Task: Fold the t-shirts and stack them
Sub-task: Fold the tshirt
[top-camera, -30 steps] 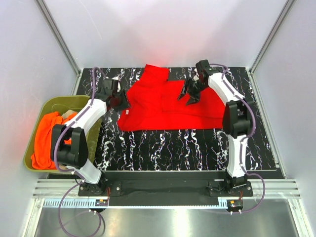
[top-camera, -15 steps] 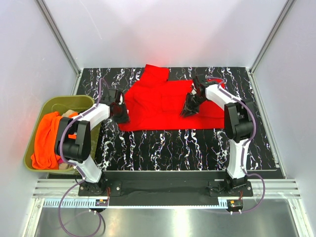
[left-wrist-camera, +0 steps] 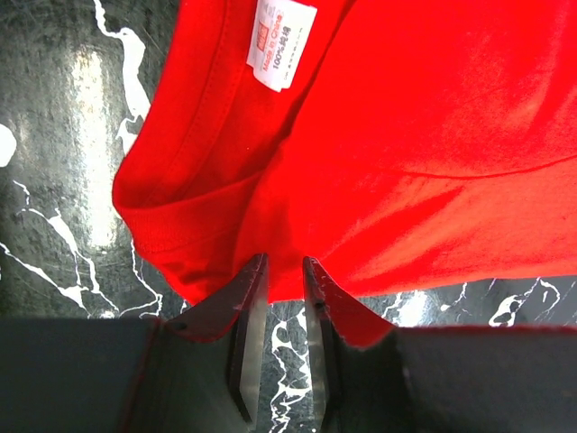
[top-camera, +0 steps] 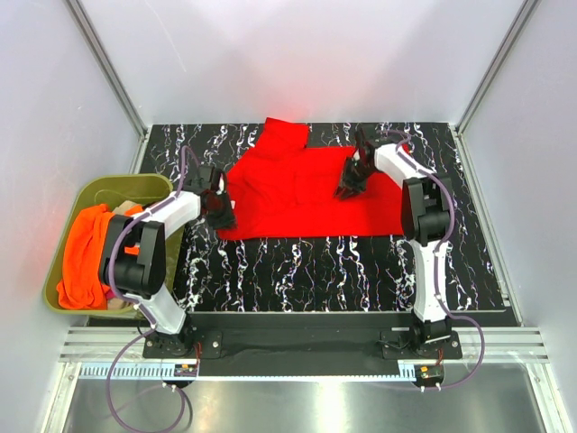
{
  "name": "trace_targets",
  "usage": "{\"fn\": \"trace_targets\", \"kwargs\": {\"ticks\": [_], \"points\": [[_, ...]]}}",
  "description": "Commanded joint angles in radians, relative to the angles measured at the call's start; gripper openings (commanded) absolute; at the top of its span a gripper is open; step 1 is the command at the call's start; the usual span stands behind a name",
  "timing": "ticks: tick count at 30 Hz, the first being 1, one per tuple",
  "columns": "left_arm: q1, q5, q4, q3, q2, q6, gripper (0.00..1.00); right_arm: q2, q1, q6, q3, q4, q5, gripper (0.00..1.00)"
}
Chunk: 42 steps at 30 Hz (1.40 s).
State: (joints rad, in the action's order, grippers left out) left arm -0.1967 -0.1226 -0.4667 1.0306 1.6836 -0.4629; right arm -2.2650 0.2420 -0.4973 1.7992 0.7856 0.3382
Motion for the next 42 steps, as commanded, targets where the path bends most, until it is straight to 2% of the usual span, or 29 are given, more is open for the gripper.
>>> {"fn": "trace_targets", "kwargs": {"ticks": [1,3,5,12,14,17,24,28,37,42], "points": [[0.005,0.001,0.016,0.019,-0.087,-0.006,0.27,-0.017,-0.027,0.051,0.173,0.052,-0.074,0.34],[0.005,-0.009,0.010,0.017,-0.108,-0.013,0.27,-0.024,-0.036,0.083,0.247,0.108,-0.103,0.35],[0.005,-0.025,0.010,0.016,-0.131,-0.019,0.29,0.036,-0.038,0.098,0.223,0.150,-0.113,0.36],[0.006,-0.048,0.010,0.059,-0.064,-0.016,0.31,0.260,-0.119,0.094,-0.165,0.078,-0.139,0.45],[0.006,-0.046,0.020,0.072,-0.029,-0.011,0.31,0.294,-0.150,0.079,-0.214,0.050,-0.124,0.46],[0.016,-0.049,0.020,0.088,0.030,-0.005,0.31,0.318,-0.205,0.065,-0.274,0.030,-0.133,0.44],[0.051,-0.029,0.016,0.076,0.090,-0.005,0.29,0.326,-0.312,0.045,-0.397,0.012,-0.172,0.34],[0.057,0.029,0.002,0.060,0.105,0.000,0.30,0.329,-0.348,0.058,-0.446,0.004,-0.218,0.30],[0.065,0.080,-0.098,0.054,0.128,0.000,0.29,0.309,-0.463,0.060,-0.558,0.003,-0.298,0.29],[0.065,0.055,-0.132,-0.010,0.065,-0.006,0.30,0.373,-0.486,0.039,-0.639,0.014,-0.286,0.32]]}}
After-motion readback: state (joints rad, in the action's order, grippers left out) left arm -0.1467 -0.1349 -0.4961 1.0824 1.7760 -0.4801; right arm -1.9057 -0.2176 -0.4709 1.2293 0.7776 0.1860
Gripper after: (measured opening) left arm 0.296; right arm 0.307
